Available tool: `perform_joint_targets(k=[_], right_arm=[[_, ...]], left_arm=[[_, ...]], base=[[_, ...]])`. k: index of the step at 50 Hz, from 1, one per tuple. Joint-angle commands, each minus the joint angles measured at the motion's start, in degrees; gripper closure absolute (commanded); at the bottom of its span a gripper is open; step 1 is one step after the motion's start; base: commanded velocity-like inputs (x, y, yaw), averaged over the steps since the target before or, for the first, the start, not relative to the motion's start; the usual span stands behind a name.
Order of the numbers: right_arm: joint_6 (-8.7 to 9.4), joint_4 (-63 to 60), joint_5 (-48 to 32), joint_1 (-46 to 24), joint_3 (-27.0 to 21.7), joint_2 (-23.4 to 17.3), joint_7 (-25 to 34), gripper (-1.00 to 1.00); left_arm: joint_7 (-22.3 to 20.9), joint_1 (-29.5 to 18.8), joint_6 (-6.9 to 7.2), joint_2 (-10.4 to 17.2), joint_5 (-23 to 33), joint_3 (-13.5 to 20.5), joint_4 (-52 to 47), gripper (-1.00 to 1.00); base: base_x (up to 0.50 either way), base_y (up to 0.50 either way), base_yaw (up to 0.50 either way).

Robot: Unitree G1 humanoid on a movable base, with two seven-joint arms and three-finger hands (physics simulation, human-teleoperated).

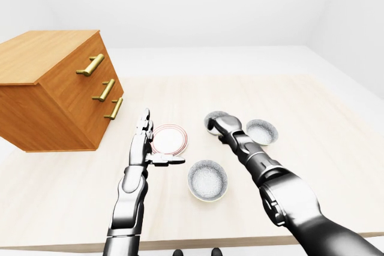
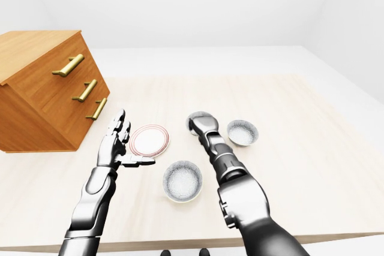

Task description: Stack the bowl at the front on the bowl in the middle.

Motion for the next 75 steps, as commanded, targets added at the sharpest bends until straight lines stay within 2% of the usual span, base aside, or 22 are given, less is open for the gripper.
perform_joint_targets(k=[1,17,26,35,49,53,68,75], right_arm=[[0.00,0.1,-0.1,-0.2,-0.2,0.4,1.0,1.00],[0.00,-0.1,0.9,0.7,-0.3,-0.1,0.5,1.00],[0.00,-1.7,5.5,-3.7,-1.9,-1.8,-2.2,1.00],[0.00,-2.9,7.4,-6.3,-1.4,-3.3,-4.1,1.00],[0.00,-8.2,10.6,-8.5,-1.9,-4.8,-3.0,1.00],[0.00,-12.8,10.8,-6.8,-1.9,-5.8,-1.4,1.00],[0.00,-42.0,11.8,9.8,-5.2,-8.6,10.8,1.00],[0.00,-52.9,10.1,16.5,-6.9,-10.4,12.1,1.00]], left_arm=[[0.0,0.2,0.00,0.1,-0.1,0.1,-1.1,-1.00],[0.1,0.3,0.00,0.1,-0.4,0.4,-1.2,-1.00],[0.2,0.3,0.00,0.0,-0.3,0.2,-1.1,-1.00],[0.3,0.3,0.00,-0.1,-0.1,-0.1,-1.3,-1.00],[0.2,0.2,0.00,-0.2,0.0,-0.3,-1.6,-1.00],[0.1,0.1,0.00,-0.1,-0.1,-0.2,-1.8,-1.00],[0.2,0.0,0.00,-0.3,0.1,-0.5,-1.6,-1.00],[0.2,0.1,0.00,-0.3,0.2,-0.6,-2.1,-1.00]], base=[[0.00,0.00,0.00],[0.00,0.00,0.00],[0.00,0.00,0.00],[0.00,0.00,0.00],[0.00,0.00,0.00],[0.00,0.00,0.00],[0.00,0.00,0.00],[0.00,0.00,0.00]])
